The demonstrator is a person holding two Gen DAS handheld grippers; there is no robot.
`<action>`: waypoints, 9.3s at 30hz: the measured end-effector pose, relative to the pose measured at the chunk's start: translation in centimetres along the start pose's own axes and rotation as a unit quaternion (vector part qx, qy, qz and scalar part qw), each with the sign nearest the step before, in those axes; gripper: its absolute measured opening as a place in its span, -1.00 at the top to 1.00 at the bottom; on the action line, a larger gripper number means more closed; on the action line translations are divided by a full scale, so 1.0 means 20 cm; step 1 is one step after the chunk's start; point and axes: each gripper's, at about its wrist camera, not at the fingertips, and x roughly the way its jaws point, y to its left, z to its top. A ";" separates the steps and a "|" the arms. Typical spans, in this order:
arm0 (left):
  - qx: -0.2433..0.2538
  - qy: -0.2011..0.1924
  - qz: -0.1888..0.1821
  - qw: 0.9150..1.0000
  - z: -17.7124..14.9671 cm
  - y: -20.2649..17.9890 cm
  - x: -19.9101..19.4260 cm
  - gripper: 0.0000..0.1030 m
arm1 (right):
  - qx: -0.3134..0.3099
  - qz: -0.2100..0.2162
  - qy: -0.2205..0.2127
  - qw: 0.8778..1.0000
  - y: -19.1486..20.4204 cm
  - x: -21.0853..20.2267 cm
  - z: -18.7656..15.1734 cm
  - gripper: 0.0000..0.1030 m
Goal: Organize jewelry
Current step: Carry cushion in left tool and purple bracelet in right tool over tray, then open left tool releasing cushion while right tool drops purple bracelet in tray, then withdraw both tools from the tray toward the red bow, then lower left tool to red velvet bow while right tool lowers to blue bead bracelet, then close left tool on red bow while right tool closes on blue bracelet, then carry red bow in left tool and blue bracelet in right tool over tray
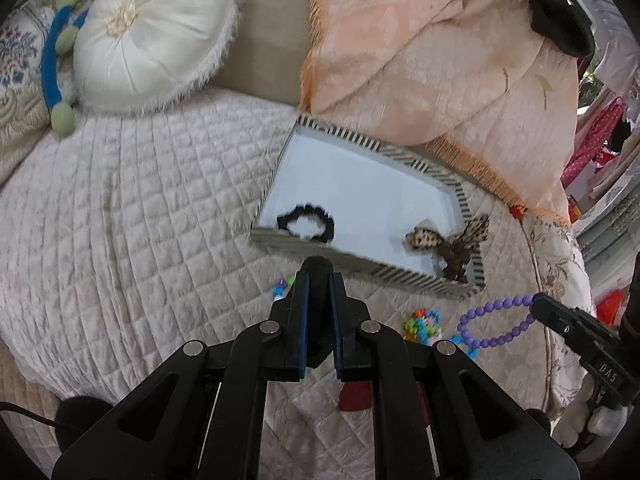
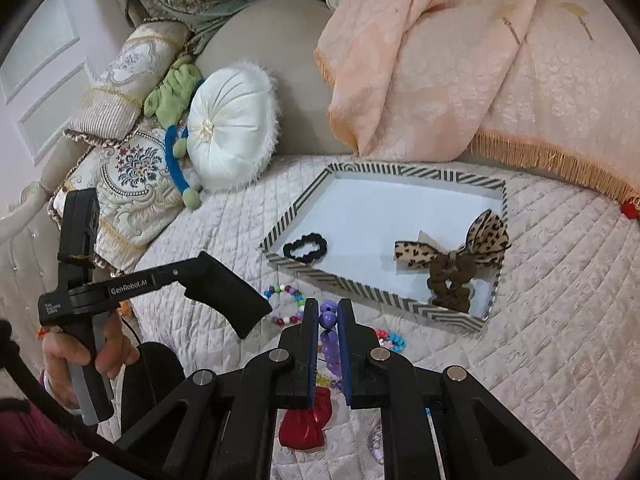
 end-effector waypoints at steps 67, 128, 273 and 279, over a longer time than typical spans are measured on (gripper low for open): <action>-0.012 0.044 0.099 0.994 0.56 0.09 0.92 0.81 | 0.108 -0.163 0.057 0.979 -0.91 0.78 0.40 0.83; 0.083 -0.065 0.122 0.987 -0.25 -0.35 -0.07 0.05 | 0.059 -0.136 -0.036 0.988 0.04 -0.11 -0.21 0.30; 0.029 0.009 0.018 0.999 -0.07 -0.30 0.02 0.87 | -0.017 -0.065 -0.004 0.998 -0.22 -0.05 0.06 0.79; 0.042 -0.001 0.026 0.999 -0.02 -0.33 0.03 0.87 | -0.025 -0.060 -0.006 0.998 -0.17 -0.04 0.12 0.79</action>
